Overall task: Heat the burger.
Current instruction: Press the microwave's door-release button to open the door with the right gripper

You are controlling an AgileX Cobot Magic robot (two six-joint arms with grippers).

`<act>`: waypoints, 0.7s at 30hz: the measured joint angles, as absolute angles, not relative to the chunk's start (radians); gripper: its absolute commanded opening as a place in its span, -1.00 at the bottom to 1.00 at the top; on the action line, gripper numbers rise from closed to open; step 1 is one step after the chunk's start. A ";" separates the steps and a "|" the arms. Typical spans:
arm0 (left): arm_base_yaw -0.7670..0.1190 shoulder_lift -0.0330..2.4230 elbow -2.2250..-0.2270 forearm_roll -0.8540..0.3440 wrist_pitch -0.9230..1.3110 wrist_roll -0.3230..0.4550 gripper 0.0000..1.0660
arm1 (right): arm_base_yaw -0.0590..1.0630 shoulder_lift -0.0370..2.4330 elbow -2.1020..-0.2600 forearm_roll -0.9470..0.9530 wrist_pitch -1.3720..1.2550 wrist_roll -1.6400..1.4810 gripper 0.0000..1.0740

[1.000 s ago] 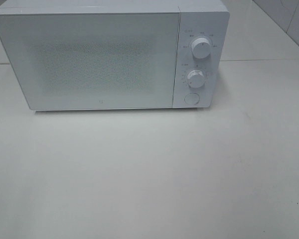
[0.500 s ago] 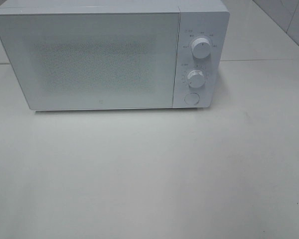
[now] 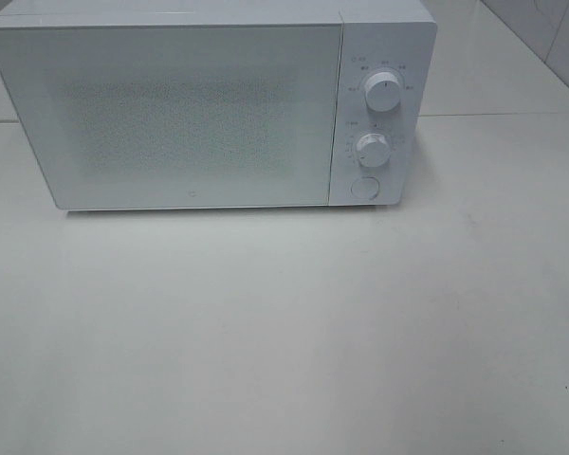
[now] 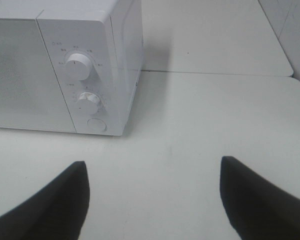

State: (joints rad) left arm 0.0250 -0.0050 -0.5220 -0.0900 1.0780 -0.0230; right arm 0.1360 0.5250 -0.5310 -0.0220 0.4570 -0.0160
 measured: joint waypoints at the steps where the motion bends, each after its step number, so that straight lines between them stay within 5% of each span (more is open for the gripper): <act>1: 0.025 -0.005 -0.522 -0.090 1.078 -0.023 0.83 | 0.136 0.563 -0.531 -0.022 0.441 -0.008 0.30; 21: 0.025 -0.005 -0.522 -0.090 1.078 -0.023 0.83 | 0.136 0.809 -0.276 -0.022 -0.245 -0.007 0.30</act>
State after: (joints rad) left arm 0.0250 -0.0050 -0.5220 -0.0900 1.0780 -0.0230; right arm 0.1360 0.8090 -0.2760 -0.0220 -0.2450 -0.0070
